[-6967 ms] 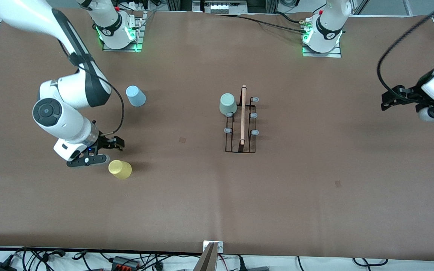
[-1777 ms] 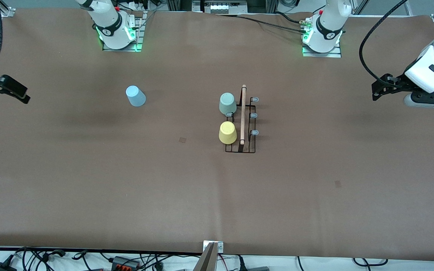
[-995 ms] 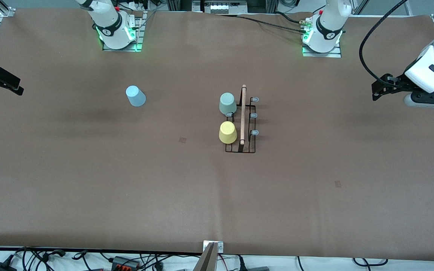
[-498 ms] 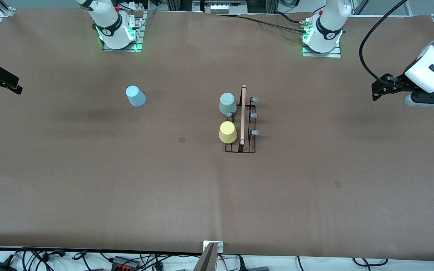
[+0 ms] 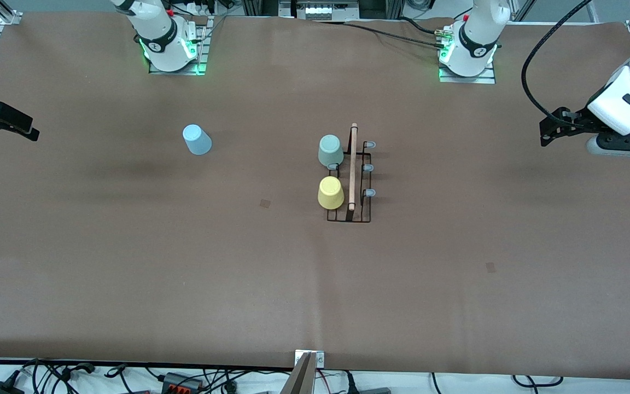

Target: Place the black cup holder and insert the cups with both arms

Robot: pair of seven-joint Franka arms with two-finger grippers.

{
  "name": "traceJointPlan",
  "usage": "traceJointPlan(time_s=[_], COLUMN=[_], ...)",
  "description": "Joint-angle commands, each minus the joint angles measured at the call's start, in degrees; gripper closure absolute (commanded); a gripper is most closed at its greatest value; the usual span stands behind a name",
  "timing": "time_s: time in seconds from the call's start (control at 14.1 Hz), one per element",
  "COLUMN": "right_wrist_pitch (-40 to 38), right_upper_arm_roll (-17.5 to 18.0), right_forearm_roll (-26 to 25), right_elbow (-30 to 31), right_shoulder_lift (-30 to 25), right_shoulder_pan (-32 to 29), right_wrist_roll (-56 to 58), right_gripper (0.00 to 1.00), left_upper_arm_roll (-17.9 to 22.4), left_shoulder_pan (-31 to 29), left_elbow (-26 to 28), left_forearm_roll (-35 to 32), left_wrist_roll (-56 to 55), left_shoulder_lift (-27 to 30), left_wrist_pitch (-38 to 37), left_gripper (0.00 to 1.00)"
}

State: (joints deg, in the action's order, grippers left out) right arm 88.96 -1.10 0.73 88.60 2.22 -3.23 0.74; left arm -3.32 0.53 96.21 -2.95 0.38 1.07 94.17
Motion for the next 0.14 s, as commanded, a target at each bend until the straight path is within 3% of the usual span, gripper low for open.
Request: traceJointPlan(time_s=[0.0, 0.07], right_wrist_pitch=[-0.6, -0.5], right_upper_arm_roll=[0.1, 0.1], right_forearm_roll=[1.2, 1.2], right_elbow=[0.0, 0.0], right_shoulder_lift=[-0.3, -0.3], right_shoulder_pan=[-0.5, -0.5], right_wrist_roll=[-0.7, -0.6], right_gripper=[0.00, 0.00], left_upper_arm_roll=[-0.4, -0.4], left_shoulder_pan=[-0.6, -0.6], left_elbow=[-0.1, -0.2], left_forearm_roll=[1.3, 1.3], left_wrist_roll=[0.4, 0.4], left_shoulder_lift=[0.5, 0.5], left_wrist_pitch=[-0.8, -0.8], left_gripper=[0.00, 0.00])
